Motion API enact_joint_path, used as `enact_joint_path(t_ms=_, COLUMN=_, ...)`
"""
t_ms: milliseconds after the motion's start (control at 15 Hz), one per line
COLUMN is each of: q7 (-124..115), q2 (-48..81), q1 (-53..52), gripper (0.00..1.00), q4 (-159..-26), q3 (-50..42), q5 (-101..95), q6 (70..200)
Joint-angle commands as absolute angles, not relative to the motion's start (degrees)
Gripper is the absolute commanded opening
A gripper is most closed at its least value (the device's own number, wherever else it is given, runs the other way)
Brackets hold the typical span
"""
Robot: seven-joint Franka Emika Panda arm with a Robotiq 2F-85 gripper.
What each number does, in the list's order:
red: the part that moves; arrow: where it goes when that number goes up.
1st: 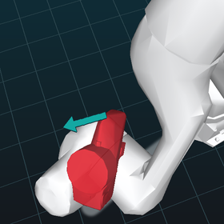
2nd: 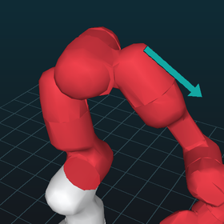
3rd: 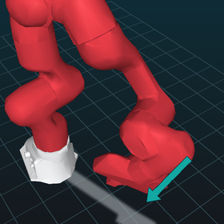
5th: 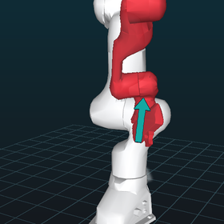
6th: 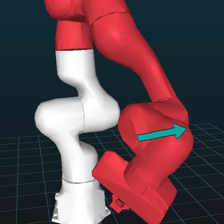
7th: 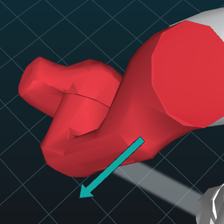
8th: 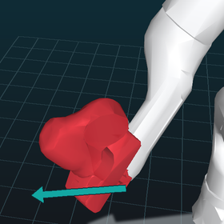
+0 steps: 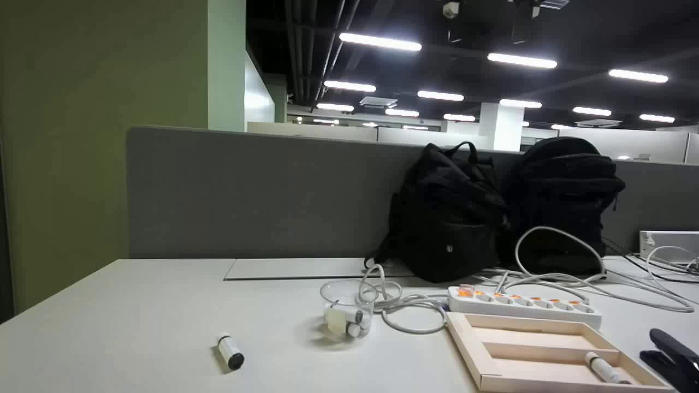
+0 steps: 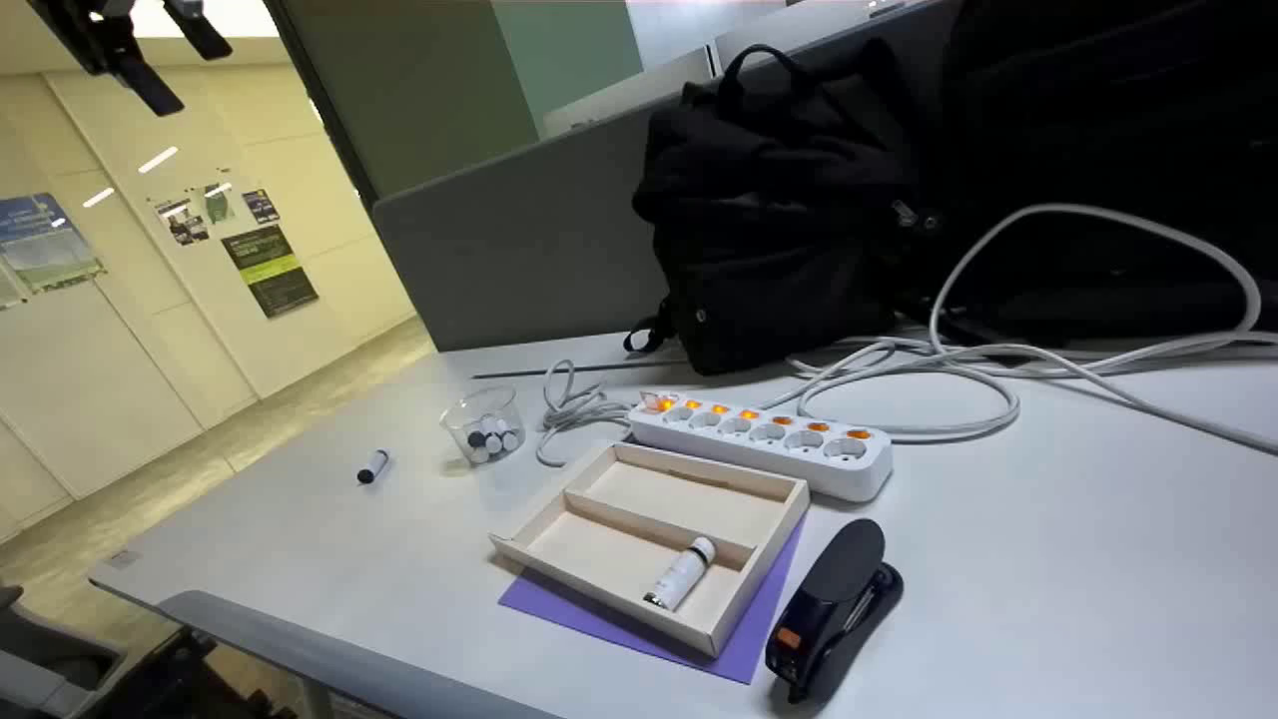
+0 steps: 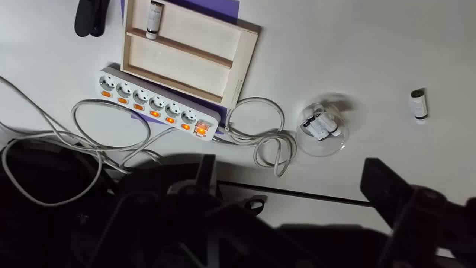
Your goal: Remove the bottle from the clear bowl and put it on the table
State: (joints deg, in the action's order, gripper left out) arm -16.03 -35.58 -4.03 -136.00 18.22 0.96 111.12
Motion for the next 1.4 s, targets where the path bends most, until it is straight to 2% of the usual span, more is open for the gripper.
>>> enact_joint_path(t_ms=0, q7=-16.72, q2=-35.24, q1=-5.38, gripper=1.0, q4=-135.88, q3=17.16, q5=0.16, q6=111.15)
enact_joint_path(t_ms=600, q7=-13.99, q2=-33.75, q1=-5.65, gripper=1.0, q4=-135.03, q3=16.37, q5=-0.25, q6=113.05)
enact_joint_path(t_ms=867, q7=-4.75, q2=-22.38, q1=-4.17, gripper=1.0, q4=-131.22, q3=12.37, q5=-3.33, q6=119.91)
enact_joint_path(t_ms=1333, q7=11.1, q2=3.17, q1=-4.2, gripper=1.0, q4=-116.05, q3=6.47, q5=-5.11, q6=120.67)
